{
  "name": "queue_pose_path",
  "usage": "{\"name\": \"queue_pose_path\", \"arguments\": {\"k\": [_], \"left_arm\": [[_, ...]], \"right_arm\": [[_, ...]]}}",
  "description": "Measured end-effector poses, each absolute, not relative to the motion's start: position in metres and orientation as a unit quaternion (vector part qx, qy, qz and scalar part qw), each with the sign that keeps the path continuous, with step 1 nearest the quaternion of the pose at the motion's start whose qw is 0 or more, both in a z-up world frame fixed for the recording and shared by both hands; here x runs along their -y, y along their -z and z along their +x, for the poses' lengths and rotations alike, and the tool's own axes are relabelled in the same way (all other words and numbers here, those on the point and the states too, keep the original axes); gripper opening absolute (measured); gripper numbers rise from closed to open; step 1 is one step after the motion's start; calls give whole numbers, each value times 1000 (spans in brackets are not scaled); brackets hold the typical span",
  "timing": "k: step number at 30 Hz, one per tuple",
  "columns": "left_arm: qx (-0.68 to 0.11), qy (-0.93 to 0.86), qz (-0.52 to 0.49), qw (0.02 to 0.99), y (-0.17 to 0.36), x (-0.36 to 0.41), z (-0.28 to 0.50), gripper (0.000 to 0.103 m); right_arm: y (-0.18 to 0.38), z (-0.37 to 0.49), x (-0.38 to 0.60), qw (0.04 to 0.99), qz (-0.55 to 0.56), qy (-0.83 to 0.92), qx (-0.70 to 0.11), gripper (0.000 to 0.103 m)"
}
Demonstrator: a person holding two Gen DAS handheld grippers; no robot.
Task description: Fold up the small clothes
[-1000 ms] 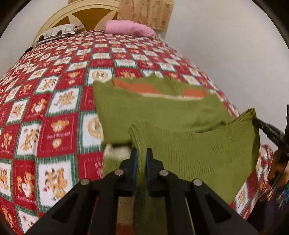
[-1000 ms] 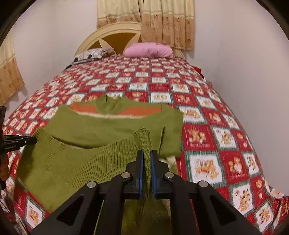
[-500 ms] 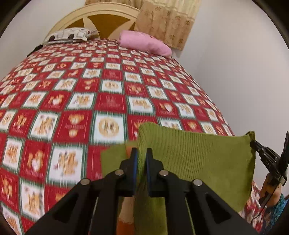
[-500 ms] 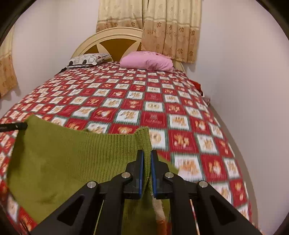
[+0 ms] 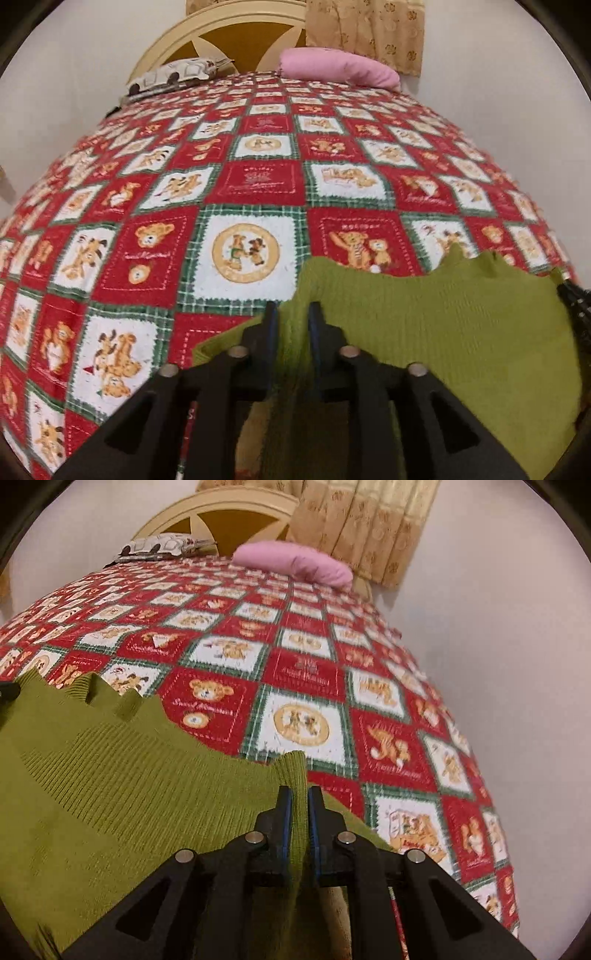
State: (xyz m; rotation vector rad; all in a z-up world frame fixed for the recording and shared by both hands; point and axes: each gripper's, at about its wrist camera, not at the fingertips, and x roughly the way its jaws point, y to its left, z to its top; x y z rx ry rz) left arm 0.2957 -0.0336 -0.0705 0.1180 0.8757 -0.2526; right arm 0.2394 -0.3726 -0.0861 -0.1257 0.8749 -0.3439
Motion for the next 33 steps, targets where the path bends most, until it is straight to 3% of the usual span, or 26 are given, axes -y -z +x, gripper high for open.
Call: {"name": "queue_pose_path", "arguments": {"k": [1,2,9,11,12,13,16,21,25,30,33], "left_arm": [[-423,112,61,897,70,32,295,48],[-424,108,59,898,69,30,296,52],[-413,122,41,902,39,-8,259,52],[-411,137,53,900,34,-15,232,52],[-410,147,53,899,32,-18,219,52],[-409,156,51,898,32,-18,209,57],[-412,178,41,893,36,-20,176,73],[-410,168,79,893,52,-7,151,74],[-407,147,107,895,75,-2,150,84],[-442,149,30,884,84,-29,161,95],[-445,160,15,881,83,-34,160,95]], "right_arm": [[80,234,380,893,-35,166,-416,13],[73,226,384,897,-14,175,-406,13],[25,117,415,902,97,237,-349,16],[26,91,407,901,113,215,-358,21],[29,83,401,900,120,204,-365,31],[34,75,395,899,124,192,-373,41],[49,62,374,897,124,166,-390,44],[80,69,351,873,84,193,-441,44],[83,64,331,871,48,213,-439,9],[88,29,355,867,121,216,-432,8],[83,24,358,868,129,202,-434,8]]}}
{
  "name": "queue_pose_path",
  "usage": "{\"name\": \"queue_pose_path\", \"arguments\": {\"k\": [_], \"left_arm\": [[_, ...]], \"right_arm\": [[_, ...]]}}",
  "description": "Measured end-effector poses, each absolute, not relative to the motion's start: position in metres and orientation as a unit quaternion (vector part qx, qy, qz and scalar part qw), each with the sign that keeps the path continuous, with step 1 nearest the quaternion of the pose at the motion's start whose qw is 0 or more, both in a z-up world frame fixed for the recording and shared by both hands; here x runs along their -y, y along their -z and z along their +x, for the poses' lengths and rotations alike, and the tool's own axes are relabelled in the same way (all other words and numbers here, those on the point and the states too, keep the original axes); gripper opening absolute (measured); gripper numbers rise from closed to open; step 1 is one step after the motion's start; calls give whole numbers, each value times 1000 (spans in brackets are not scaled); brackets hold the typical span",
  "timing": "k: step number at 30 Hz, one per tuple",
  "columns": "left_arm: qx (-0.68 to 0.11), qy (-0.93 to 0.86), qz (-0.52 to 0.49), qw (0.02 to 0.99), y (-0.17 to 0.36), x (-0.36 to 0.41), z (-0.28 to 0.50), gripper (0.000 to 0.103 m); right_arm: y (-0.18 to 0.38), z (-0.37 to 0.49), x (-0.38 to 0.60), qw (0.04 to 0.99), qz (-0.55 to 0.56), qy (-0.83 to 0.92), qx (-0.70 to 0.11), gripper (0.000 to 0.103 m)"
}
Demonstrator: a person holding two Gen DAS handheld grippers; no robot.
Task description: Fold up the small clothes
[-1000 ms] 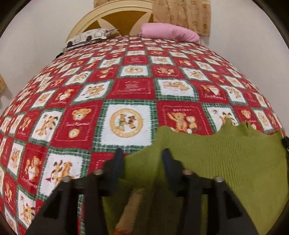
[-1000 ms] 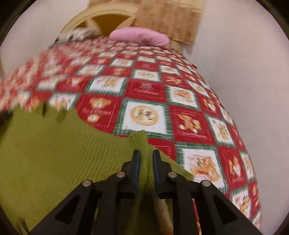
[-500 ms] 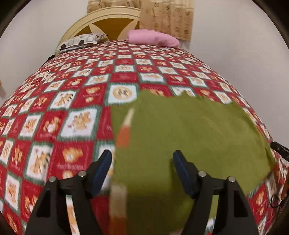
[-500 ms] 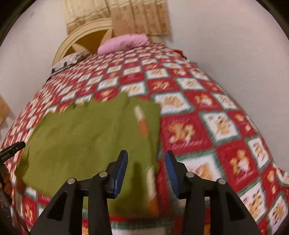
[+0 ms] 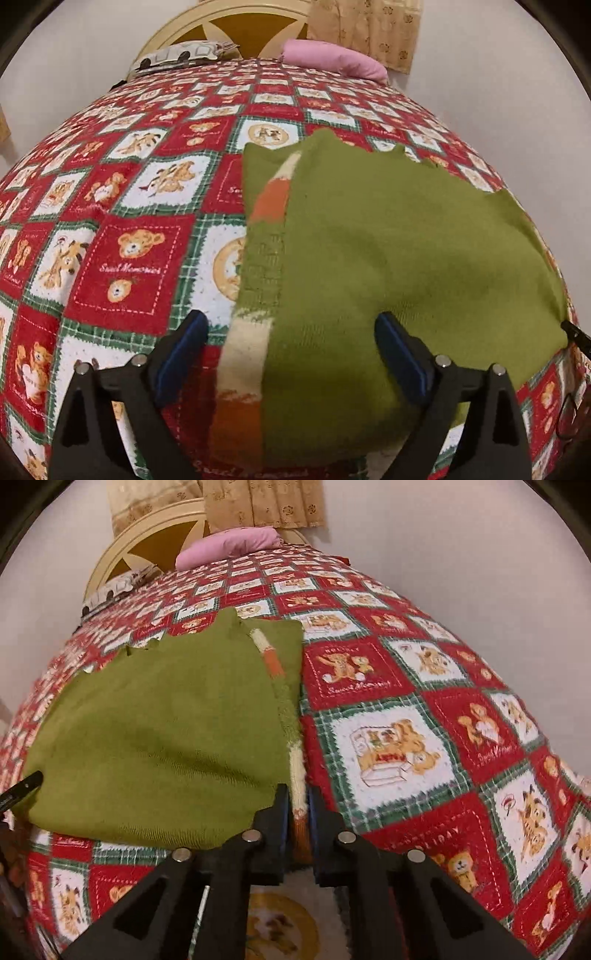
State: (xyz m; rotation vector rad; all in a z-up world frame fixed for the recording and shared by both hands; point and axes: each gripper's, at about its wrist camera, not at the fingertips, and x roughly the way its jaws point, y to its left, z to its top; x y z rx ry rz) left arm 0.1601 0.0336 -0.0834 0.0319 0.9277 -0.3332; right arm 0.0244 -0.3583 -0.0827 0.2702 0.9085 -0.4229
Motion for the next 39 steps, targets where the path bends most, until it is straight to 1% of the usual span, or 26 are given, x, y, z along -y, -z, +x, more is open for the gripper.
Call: {"name": "queue_pose_path", "arguments": {"k": [2,3,6,9,11,14,17,18,21,24,27,30,33,36,39], "left_arm": [[-451,165,17,877,78,-36,160,95],[-451,165,14,877,76,-37,158,95],[-434,161,1,887,56,-46,163,95],[-409,133,2,903,36,-43,181,95],[-403,118,13,907,30,-31,199,95],[-410,108,35,905,39,-8,227,95],[-422,77,80,900,63,9,246,85],[-431,60,89,896,72,9,251,88],[-447,66,28,892,81,-13,257,98],[-458,71,11,886,83,-20,260,101],[-465,73,16,882,80,-20,256,100],[-463,79,9,883,67,-28,240,98],[-453,93,-13,887,58,-39,219,98],[-448,93,-30,889,57,-48,197,98],[-446,81,-30,891,59,-55,180,98]], "right_arm": [[69,29,356,865,117,206,-442,8],[62,29,356,868,116,212,-434,9],[29,39,353,895,82,224,-377,9],[19,75,344,908,56,197,-367,9],[26,106,343,909,59,181,-371,9],[50,145,340,902,35,173,-394,9],[87,165,347,879,4,187,-438,9],[95,164,357,878,15,186,-441,9],[90,153,383,883,87,192,-420,10],[91,148,398,883,143,184,-406,10],[82,138,397,884,164,195,-392,10],[57,121,369,904,131,192,-360,11],[40,111,319,917,112,143,-355,11],[40,114,266,921,88,92,-368,11],[58,124,224,918,55,62,-389,11]]}}
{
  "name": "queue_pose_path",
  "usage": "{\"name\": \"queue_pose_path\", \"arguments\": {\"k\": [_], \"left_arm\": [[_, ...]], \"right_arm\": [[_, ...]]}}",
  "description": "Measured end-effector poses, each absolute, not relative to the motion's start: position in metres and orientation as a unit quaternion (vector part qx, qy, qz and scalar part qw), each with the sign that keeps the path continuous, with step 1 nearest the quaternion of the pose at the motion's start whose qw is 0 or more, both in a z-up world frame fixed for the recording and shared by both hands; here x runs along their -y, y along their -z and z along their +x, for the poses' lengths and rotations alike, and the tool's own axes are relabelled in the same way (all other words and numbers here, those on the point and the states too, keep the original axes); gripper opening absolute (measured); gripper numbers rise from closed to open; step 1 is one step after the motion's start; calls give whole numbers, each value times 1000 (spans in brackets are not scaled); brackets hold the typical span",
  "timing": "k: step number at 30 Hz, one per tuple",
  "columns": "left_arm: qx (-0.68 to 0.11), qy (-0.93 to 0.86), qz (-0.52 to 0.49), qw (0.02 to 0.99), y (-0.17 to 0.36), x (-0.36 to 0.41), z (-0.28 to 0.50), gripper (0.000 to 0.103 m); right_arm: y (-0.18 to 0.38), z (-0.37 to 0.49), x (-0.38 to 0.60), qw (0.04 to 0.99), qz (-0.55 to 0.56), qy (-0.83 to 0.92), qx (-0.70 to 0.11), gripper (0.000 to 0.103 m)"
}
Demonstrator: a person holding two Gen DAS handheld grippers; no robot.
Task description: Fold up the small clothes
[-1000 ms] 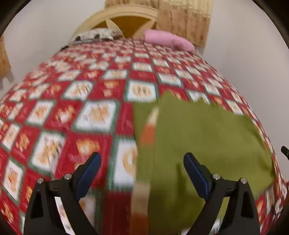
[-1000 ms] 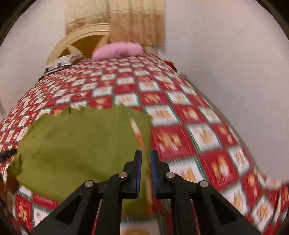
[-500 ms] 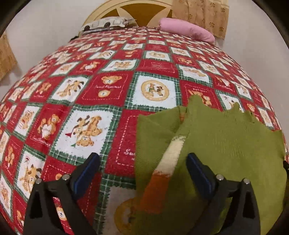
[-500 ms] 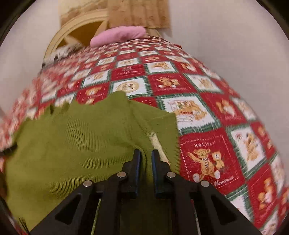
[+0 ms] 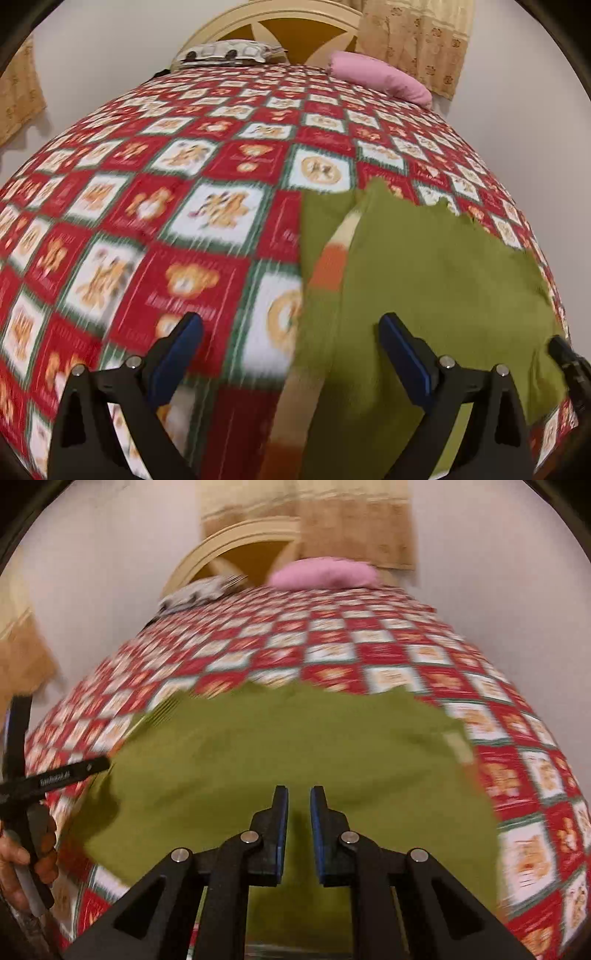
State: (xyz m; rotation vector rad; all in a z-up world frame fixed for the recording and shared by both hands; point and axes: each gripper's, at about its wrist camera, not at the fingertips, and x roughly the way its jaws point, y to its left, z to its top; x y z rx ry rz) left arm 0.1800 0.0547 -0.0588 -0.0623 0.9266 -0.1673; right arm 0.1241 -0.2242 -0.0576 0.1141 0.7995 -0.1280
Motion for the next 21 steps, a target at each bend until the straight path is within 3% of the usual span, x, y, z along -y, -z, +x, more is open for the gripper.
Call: {"name": "queue_pose_path", "arguments": {"k": [4,17,21], "left_arm": [[-450,76,-33,889,63,-63,164,98],[-442,58,-130,886,78,-68,101,98],[-436,77,-125,888,81,-47,99,103]], "right_arm": [[93,129,203,906,37,63,-417,11],[95,125,208,910,33,67,-407,13],[95,124,211,911,42,63,-405,13]]}}
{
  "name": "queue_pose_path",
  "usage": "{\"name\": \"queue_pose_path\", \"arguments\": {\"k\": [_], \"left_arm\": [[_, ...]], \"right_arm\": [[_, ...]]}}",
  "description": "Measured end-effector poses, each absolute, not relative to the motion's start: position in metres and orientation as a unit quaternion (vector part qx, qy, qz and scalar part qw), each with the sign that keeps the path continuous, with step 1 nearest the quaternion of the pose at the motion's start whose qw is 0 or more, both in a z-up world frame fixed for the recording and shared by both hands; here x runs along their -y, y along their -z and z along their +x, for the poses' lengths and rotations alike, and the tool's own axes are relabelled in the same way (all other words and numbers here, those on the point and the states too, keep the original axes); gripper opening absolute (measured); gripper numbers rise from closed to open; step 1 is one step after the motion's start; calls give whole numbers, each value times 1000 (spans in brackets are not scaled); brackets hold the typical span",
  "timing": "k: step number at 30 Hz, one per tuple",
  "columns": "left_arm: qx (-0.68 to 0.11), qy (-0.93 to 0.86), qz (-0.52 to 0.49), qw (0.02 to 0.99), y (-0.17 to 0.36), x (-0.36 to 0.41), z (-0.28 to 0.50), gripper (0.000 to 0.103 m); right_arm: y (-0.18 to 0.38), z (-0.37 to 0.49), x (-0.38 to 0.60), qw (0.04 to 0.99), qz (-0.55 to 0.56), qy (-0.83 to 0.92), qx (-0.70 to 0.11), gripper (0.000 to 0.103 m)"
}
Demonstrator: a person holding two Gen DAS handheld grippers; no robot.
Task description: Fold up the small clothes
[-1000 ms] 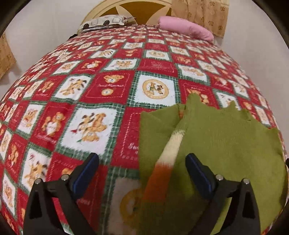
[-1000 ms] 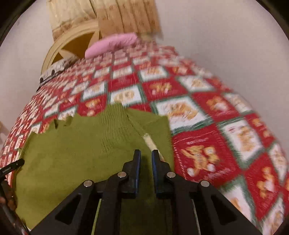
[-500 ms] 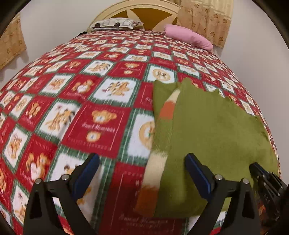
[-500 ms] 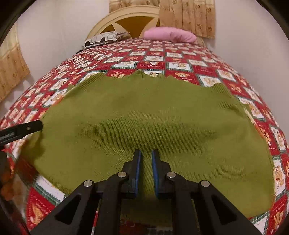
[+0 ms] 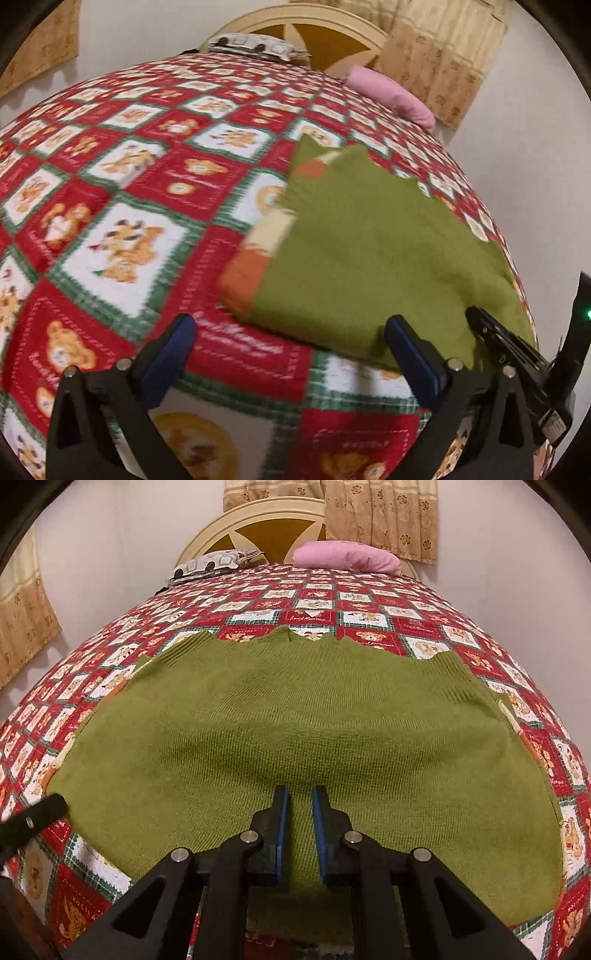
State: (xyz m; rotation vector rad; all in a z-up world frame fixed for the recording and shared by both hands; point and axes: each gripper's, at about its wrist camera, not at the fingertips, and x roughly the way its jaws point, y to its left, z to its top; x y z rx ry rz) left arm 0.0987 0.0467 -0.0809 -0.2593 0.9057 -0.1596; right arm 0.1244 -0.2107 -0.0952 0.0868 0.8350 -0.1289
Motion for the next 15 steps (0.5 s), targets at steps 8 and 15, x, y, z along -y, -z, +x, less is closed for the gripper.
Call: {"name": "queue_pose_path", "arguments": {"k": [8,15], "left_arm": [[-430,96,-229,868,79,-53,146,60],[-413,88,-254,870,79,-52,152,65]], "right_arm": [[94,124,212,911,51,59,-404,14],[79,119,212,910,125,38,-394,13]]}}
